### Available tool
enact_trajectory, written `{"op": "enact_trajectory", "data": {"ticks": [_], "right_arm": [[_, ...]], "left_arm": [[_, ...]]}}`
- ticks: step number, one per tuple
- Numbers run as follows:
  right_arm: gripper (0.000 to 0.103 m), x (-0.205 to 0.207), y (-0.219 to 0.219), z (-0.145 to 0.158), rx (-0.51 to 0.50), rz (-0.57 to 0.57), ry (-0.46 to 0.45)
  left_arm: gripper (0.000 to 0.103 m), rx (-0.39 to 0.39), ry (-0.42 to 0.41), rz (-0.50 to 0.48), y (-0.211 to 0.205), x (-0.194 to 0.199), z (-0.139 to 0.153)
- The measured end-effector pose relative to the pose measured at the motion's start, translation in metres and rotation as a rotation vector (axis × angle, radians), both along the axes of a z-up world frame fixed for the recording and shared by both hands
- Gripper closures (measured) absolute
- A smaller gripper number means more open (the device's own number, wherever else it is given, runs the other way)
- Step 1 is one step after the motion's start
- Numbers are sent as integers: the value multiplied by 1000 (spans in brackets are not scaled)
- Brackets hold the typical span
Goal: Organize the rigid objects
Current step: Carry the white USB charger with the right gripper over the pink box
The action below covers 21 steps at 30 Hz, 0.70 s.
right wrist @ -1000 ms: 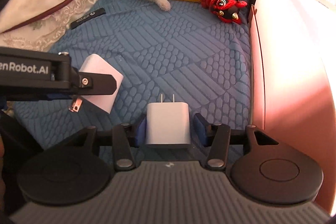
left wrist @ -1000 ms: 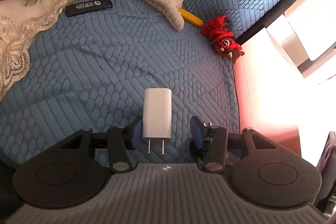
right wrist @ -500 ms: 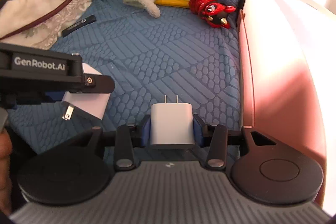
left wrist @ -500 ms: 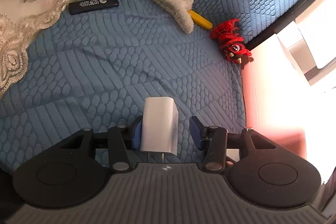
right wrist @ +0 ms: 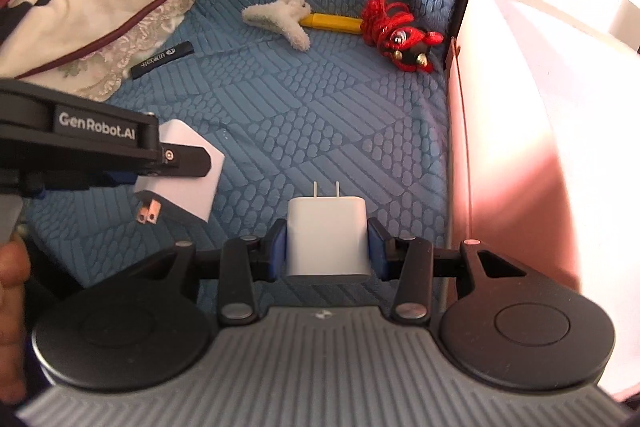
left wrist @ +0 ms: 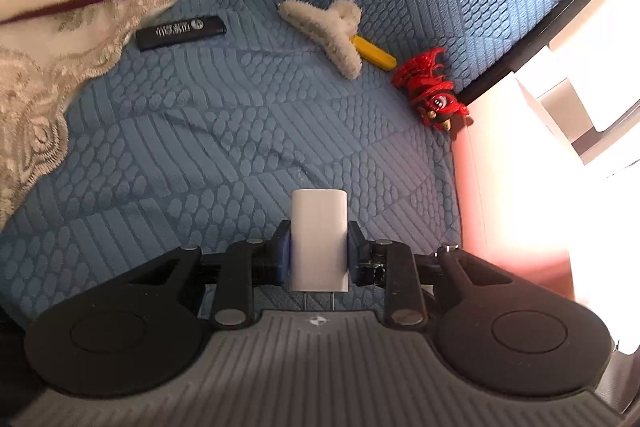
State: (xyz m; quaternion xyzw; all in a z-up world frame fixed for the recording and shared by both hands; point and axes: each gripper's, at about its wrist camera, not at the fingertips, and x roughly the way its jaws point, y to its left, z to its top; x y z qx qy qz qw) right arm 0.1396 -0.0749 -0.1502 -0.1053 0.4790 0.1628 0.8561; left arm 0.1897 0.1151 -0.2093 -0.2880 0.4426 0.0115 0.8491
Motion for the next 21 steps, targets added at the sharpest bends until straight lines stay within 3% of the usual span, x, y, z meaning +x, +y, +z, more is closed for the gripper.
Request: {"op": "enact_trajectory", "data": {"ticks": [11,21], "right_arm": [[58,0,-16,54,61,-13,-40],[58,3,-33,115,106,-41,-107]], "left_arm": [[71,27,-88,-17,-8,-18,56],[71,37,-178,-30,-24,-20,126]]}}
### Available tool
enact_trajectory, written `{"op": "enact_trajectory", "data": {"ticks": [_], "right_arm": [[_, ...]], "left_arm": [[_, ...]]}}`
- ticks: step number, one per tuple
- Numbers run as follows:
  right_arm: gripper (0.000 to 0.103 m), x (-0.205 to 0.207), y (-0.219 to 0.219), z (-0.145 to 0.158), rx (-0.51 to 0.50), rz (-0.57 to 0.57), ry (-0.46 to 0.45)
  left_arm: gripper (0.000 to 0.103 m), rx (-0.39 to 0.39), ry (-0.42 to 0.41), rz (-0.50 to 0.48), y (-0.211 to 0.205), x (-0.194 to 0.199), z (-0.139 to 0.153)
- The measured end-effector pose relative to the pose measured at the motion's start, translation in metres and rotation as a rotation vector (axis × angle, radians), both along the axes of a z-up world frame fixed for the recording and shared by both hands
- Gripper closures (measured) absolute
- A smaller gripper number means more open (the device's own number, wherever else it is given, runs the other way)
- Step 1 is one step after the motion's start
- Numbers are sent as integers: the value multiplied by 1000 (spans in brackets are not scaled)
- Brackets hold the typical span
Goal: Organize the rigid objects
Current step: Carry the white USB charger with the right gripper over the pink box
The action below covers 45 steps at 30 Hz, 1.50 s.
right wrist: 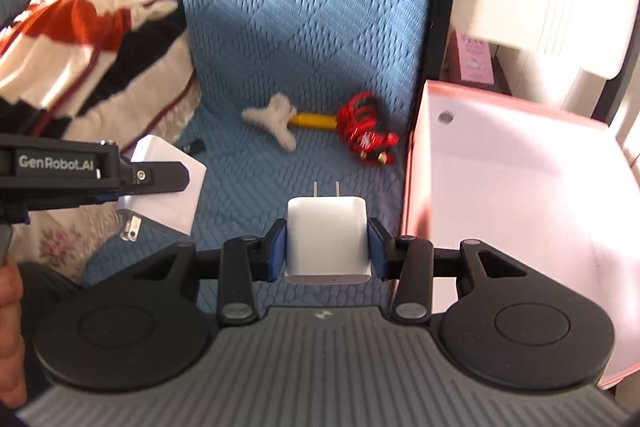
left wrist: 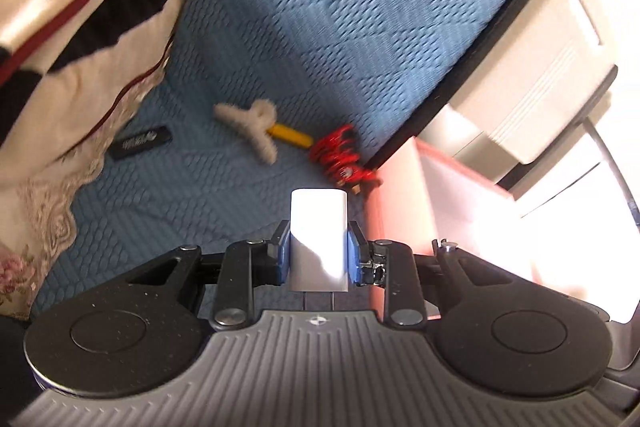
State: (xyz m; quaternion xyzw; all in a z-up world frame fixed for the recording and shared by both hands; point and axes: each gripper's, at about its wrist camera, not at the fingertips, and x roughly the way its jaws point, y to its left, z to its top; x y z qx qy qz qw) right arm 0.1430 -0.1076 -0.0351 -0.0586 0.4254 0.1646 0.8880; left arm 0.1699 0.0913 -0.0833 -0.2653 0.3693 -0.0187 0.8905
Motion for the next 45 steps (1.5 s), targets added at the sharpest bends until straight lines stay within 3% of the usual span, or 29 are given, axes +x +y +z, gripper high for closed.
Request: {"op": "enact_trajectory", "data": {"ticks": [10,20,30,37,45], "right_arm": [[58,7,-33,56,43,-38,-89],[58,9,-88,86,59,-93,-135],[58,12,-147,79,60,-155,-103],[58,19,-181,47,43,-193,-25],[58,34,-206,-1,39,-224,65]], "left_arm": [[71,5,-77,-34,-29,12,58],[71,17,-120,-96,-82,39,98],[71,0,-104,-152,-143,50,84],[71,-49,-40,-173,-177,69,50],[71,-14,32,-210,-212,95,8]]}}
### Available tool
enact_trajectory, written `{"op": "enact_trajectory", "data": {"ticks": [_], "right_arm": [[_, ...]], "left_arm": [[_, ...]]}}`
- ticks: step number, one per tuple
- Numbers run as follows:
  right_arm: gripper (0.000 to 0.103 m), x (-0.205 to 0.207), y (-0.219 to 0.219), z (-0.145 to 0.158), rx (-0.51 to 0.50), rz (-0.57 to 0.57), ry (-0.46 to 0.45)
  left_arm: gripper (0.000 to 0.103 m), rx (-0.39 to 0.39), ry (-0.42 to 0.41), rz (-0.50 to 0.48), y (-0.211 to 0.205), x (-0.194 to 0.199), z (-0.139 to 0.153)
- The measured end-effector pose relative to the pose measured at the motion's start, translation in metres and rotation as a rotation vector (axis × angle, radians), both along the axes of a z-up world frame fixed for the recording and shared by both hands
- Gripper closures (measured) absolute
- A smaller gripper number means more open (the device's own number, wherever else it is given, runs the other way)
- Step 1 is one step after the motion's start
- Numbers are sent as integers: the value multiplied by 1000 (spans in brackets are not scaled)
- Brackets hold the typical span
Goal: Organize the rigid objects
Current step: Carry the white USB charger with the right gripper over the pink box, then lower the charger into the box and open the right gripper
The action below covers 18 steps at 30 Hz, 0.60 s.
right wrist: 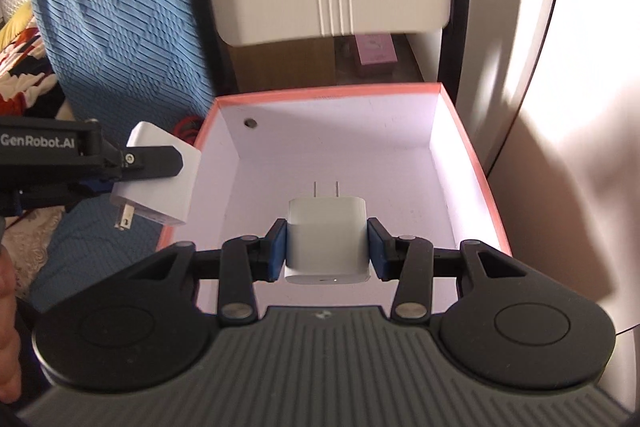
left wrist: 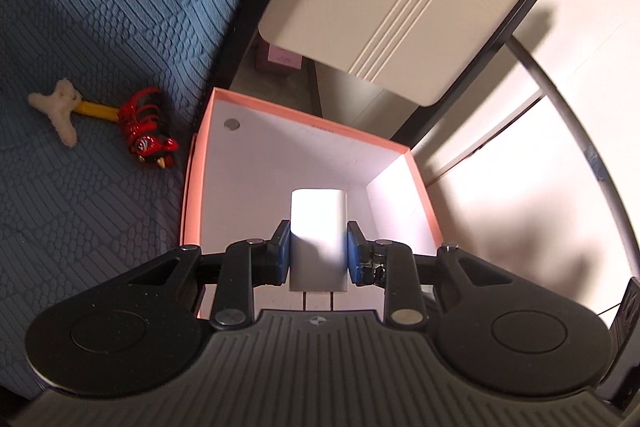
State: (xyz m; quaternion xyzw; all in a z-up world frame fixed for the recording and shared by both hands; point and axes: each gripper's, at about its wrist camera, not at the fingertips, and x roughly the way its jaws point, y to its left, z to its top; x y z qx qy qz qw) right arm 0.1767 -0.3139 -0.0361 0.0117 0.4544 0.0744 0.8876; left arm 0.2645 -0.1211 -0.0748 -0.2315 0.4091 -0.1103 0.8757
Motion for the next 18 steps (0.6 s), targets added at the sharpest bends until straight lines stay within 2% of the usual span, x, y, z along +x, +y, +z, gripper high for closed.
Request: {"op": "enact_trajectory", "data": {"ticks": [9,14,18], "right_arm": [[58,15,-20,-55,21,-9,121],[58,25,-28,-78,29,-22,169],[58,30,-32,-95,32,-21,207]], "left_arm": [[71,21,107,-18,-24,28,-50],[71,69,130,-41,-37,40,-63],[71,75,146,-43,-45,47,-72]]}}
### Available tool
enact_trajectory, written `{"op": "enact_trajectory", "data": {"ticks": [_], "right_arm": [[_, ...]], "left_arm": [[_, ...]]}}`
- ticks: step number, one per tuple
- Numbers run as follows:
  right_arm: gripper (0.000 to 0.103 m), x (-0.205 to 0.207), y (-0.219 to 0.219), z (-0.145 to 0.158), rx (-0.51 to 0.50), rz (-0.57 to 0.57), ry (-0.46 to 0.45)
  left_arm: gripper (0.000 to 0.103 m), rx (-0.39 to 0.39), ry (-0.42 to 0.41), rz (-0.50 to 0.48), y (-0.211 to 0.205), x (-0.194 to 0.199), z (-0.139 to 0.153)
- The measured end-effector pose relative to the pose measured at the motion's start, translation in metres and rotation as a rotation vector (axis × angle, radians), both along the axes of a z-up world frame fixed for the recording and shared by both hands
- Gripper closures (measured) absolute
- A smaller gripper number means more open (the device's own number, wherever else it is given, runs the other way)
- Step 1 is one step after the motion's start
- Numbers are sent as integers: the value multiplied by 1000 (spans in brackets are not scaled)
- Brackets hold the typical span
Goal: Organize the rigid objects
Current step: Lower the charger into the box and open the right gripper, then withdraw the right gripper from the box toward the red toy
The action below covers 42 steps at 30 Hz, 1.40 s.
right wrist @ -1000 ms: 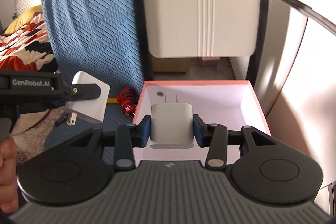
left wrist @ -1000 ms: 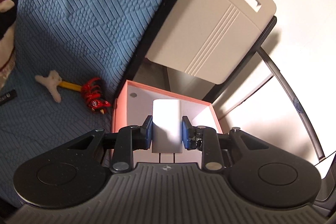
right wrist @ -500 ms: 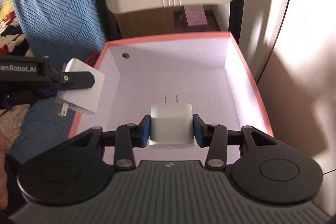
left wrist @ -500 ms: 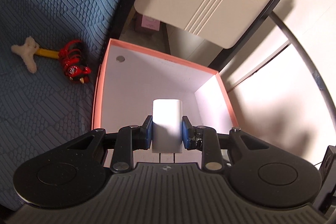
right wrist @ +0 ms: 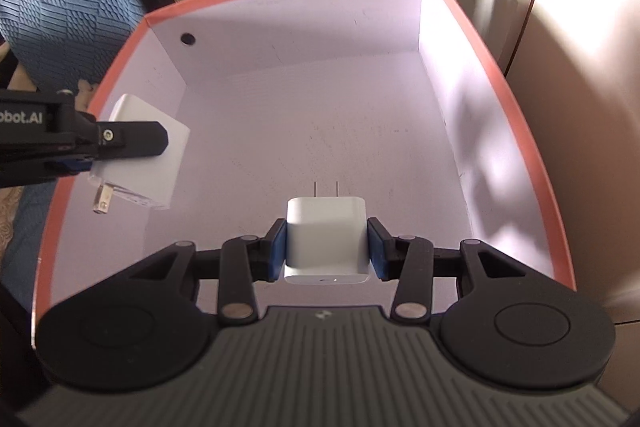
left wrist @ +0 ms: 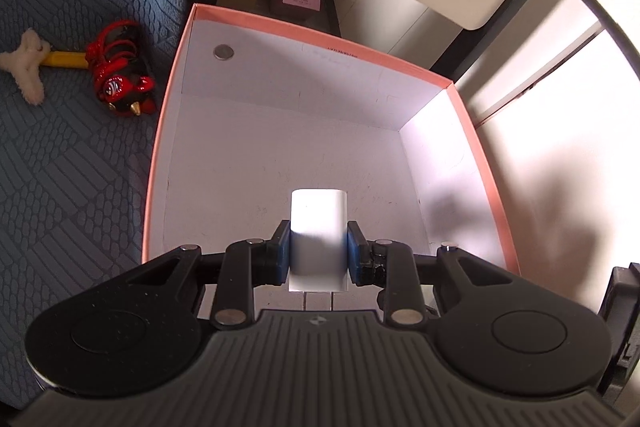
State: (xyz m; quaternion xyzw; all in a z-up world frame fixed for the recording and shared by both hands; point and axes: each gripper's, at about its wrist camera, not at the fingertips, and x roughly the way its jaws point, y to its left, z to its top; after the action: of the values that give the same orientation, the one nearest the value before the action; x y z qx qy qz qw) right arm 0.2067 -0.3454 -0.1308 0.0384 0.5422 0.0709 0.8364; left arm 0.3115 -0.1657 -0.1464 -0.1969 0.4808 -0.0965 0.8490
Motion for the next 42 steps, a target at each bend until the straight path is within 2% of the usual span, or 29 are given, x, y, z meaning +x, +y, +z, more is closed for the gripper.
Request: {"op": "enact_trajectory", "data": {"ticks": [7,13,17,28,34,42], "right_arm": [[57,2,-2,-6,30,-3,23],[57,1,1,0,22,-2,21],[57,-5,5,20,64,4,-23],[57,-26,30,89,69,26,-156],[57,-42,50,121,53,49,-226],[57,-64,79,151,33,82,-298]], "left_arm": [[71,20,22,-30,-10,4,-7],[70,26,-8,-38,-10,-3,4],[70,32,-49,-34,-3,-12,21],[70,30,-223,-21,31,-59,89],[70,67,-326,1,53,-90,129],[70,83,-408,37,88,-124,153]]}}
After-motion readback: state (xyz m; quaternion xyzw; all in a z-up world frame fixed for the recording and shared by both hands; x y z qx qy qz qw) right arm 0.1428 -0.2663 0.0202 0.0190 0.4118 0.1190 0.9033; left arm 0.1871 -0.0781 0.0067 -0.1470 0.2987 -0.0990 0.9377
